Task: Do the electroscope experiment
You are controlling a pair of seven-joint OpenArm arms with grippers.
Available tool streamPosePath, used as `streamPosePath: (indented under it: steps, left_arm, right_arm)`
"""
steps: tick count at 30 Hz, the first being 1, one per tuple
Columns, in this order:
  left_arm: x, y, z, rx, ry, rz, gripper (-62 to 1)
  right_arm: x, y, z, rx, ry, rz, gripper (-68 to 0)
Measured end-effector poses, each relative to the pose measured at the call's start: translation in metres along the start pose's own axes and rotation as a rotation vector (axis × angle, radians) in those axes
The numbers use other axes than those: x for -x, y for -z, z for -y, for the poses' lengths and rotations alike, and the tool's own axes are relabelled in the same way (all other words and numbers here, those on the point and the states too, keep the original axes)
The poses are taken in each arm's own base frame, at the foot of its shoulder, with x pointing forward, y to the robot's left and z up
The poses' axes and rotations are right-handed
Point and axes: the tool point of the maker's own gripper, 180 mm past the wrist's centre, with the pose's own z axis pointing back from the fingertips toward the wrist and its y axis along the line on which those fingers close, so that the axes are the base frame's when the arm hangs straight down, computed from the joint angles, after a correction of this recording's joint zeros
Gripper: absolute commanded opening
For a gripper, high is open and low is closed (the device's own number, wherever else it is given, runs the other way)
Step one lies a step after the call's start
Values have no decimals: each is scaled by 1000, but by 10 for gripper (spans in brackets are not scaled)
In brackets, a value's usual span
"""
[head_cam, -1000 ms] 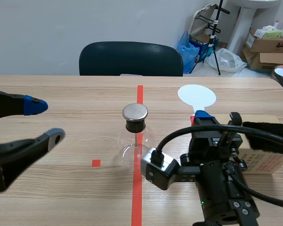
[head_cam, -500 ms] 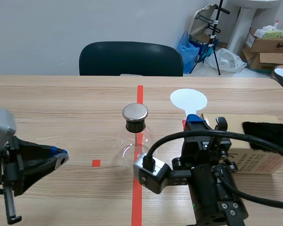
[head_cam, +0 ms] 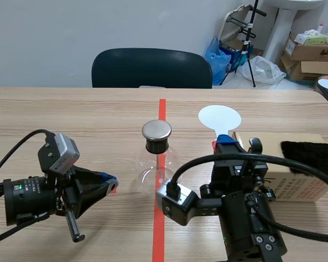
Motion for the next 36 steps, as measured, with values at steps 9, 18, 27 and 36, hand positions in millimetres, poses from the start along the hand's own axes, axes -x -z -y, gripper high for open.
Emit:
streamPosePath:
  steps: [9, 18, 27, 36]
  left_arm:
    - [-6, 15, 3, 1, -16, 33, -577]
    - [-7, 15, 2, -6, -14, 34, -577]
    - [-7, 15, 2, -6, -14, 33, -577]
    - [-7, 15, 2, -6, -14, 33, -577]
  right_arm:
    - [0, 0, 0, 0, 0, 0, -665]
    - [1, 0, 0, 0, 0, -4, -665]
    - [1, 0, 0, 0, 0, -4, -665]
    - [1, 0, 0, 0, 0, -4, -665]
